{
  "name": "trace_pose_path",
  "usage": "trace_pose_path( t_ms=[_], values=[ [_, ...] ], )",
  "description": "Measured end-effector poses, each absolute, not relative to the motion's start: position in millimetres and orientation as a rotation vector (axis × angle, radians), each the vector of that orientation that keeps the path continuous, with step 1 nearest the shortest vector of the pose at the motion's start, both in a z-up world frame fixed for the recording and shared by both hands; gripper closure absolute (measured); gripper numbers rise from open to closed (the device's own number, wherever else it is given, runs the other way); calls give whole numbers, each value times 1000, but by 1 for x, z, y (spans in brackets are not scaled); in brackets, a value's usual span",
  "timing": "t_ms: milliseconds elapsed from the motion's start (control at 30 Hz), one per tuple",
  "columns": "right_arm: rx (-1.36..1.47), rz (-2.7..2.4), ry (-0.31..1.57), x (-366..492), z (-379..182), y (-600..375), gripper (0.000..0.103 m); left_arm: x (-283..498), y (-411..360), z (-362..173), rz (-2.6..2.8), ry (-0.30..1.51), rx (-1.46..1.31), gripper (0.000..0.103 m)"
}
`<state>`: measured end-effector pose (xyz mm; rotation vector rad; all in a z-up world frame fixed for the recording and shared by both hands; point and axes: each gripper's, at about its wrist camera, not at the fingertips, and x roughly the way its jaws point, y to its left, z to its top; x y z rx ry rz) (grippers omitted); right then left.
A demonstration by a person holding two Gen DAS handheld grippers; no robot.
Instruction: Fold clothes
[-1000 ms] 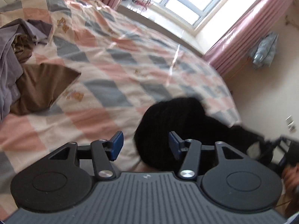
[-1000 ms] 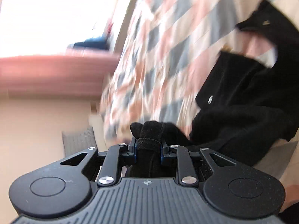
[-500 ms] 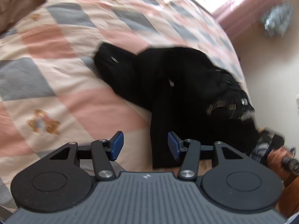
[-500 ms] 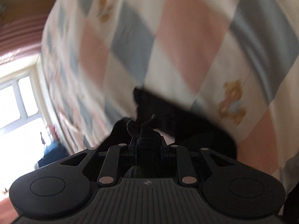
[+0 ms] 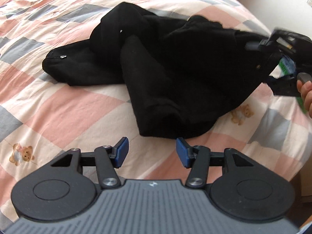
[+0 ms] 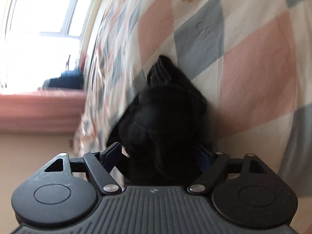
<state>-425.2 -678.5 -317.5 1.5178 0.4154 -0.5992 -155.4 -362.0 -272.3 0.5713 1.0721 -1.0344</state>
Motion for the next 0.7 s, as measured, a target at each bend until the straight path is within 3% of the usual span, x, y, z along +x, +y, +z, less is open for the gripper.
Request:
trace_pose_path(
  t_ms=[33,67,100,167,333,567,633,700],
  values=[
    [1487,-603,456,-421,-323,-677,42,-156,-362,-276,-1022,1076,569,54],
    [1482,-594,466,-416,-326,-676,68,-156,-361,-280,-1012,1088,554,54],
    [1476,-586,476,-412,-329,-675,78,-155,-361,-281,-999,1100,533,54],
    [1458,-562,482,-402,-317,-674,86,-153,-359,-282,-983,1114,471,54],
    [1431,-464,422,-370,-248,-674,90,-138,-363,-286,-909,1201,261,45],
    [1378,-386,392,-308,-188,-705,90,-123,-359,-317,-743,1323,6,46],
    [1388,-386,387,-297,-184,-716,90,-120,-361,-324,-724,1345,-101,53],
    [1403,-384,384,-290,-181,-724,90,-118,-369,-329,-739,1364,-162,77]
  ],
)
